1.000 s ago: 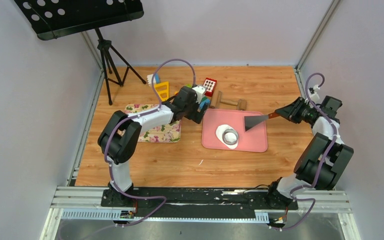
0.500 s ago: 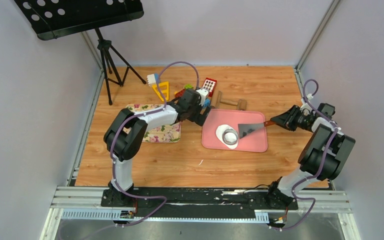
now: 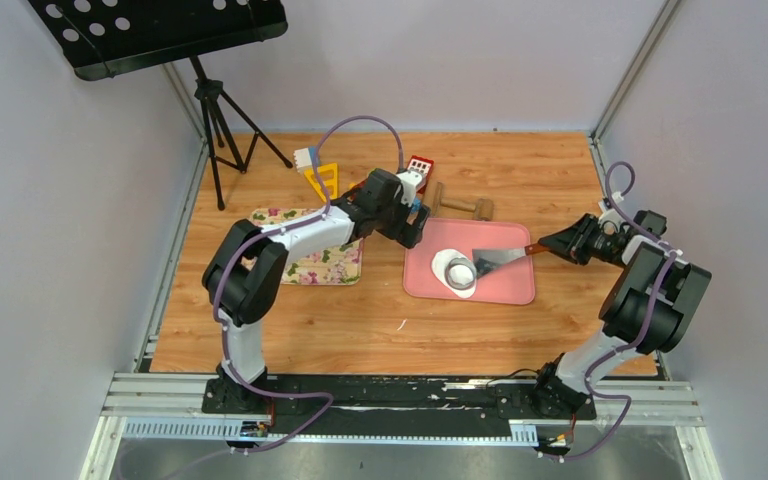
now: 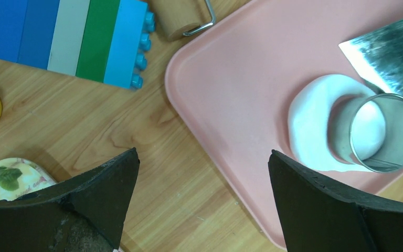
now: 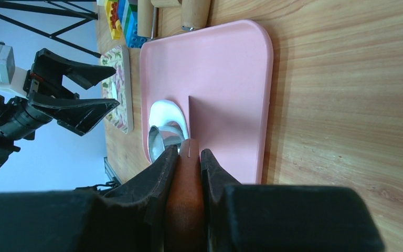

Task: Roll out the dumpling wrappers from the dough
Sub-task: Remove the dumpling wrapper from the work surface.

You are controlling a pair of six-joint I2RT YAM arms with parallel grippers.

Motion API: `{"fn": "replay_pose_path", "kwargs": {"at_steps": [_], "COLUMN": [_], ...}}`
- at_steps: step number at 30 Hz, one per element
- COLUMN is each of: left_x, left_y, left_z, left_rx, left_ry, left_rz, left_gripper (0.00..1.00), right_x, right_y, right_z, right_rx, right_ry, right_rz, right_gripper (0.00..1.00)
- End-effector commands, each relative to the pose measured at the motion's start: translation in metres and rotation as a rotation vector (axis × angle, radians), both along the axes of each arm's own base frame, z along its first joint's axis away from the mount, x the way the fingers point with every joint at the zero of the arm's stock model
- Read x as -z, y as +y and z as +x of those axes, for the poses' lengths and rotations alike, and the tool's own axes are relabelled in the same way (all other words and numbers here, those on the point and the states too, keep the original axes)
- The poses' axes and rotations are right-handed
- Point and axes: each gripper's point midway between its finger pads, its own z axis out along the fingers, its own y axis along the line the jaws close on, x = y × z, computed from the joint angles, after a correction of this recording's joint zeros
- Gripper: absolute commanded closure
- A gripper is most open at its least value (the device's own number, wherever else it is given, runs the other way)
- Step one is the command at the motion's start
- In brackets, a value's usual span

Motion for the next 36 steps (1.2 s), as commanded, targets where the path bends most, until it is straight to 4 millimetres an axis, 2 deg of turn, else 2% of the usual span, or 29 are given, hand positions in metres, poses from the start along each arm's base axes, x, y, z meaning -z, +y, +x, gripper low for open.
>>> {"fn": "replay_pose_path", "kwargs": {"at_steps": [1, 9, 15, 26, 36], "left_x": [-0.039, -0.043, -0.048, -0.055, -0.061], "left_y": [-0.014, -0.017, -0.017, -0.016, -0.014], "left_z": [-0.004, -0.007, -0.009, -0.01, -0.011], "left_rx": [0.026, 0.043, 0.05, 0.057, 0.059], "left_ry": [-0.035, -0.03, -0.039, -0.054, -0.073], "left_rz": [-0.098, -0.121, -0.128, -0.137, -0.136], "left_gripper": [0.0, 0.0, 0.0, 0.0, 0.0], "right_x": [0.022, 0.024, 0.03, 0.023, 0.022], "right_y": [-0.004, -0.004, -0.007, -0.006, -0.013], "right_z": [-0.002, -0.003, -0.007, -0.007, -0.01], "right_rx": [-0.001, -0.004, 0.002, -0.008, 0.017], "right_ry": [0.018, 0.012, 0.034, 0.016, 0.017], "right_rz": [-0.049, -0.007, 0.087, 0.122, 0.163], "right_gripper": [1.0, 1.0, 1.0, 1.0, 1.0]}}
